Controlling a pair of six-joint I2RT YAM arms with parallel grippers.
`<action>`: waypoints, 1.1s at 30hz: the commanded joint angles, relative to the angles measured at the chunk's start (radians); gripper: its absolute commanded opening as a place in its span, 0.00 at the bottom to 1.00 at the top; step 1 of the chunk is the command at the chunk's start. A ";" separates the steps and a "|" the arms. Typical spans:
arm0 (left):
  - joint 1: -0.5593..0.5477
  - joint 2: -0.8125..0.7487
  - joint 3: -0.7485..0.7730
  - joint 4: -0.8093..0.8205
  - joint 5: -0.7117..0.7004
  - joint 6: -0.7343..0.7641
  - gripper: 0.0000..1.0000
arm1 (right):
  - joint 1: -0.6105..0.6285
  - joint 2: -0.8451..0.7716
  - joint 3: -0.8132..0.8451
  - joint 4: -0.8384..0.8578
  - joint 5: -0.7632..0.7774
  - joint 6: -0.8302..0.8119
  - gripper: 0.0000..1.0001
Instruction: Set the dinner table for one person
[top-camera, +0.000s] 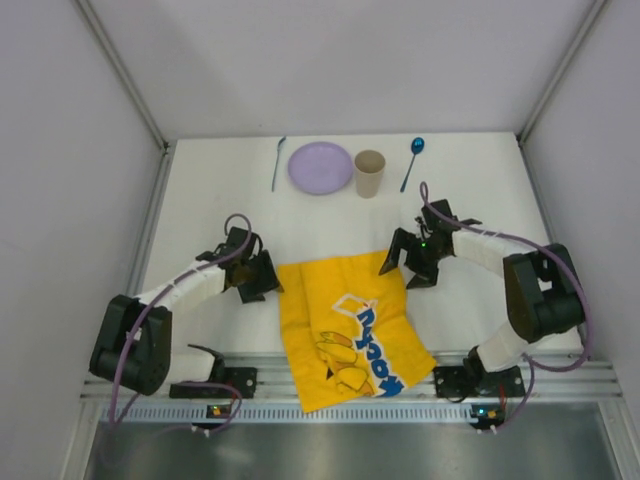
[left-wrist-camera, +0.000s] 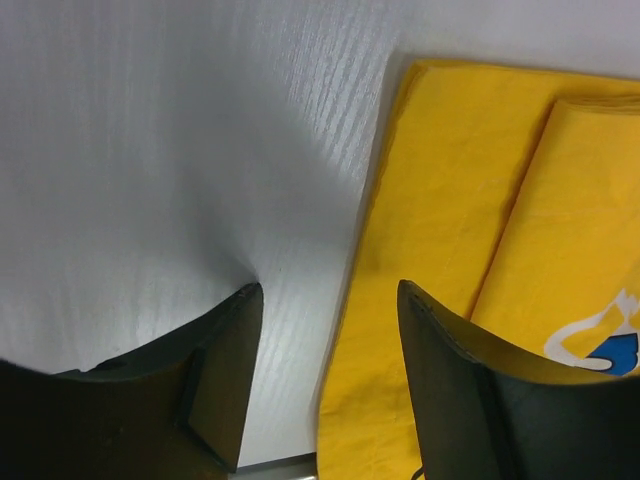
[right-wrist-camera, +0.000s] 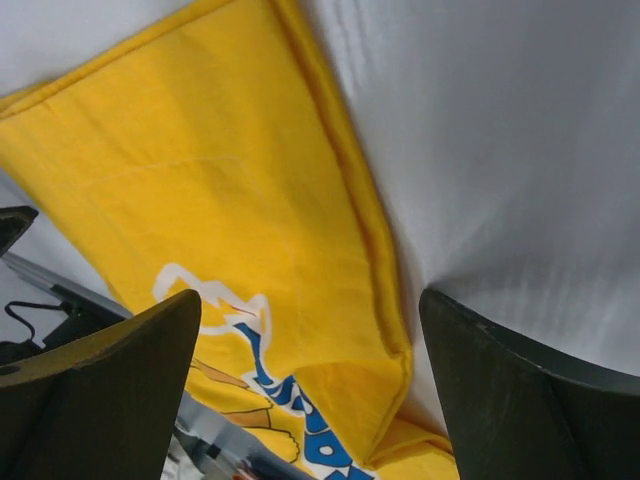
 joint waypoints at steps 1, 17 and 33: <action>-0.013 0.056 -0.008 0.080 0.045 -0.001 0.61 | 0.064 0.085 0.015 0.073 0.040 0.011 0.92; -0.021 0.218 0.100 0.100 0.052 0.059 0.00 | 0.082 0.068 0.048 0.030 0.078 -0.016 0.00; 0.182 0.506 0.701 -0.169 -0.042 0.292 0.00 | -0.057 0.289 0.614 -0.312 0.182 -0.115 0.00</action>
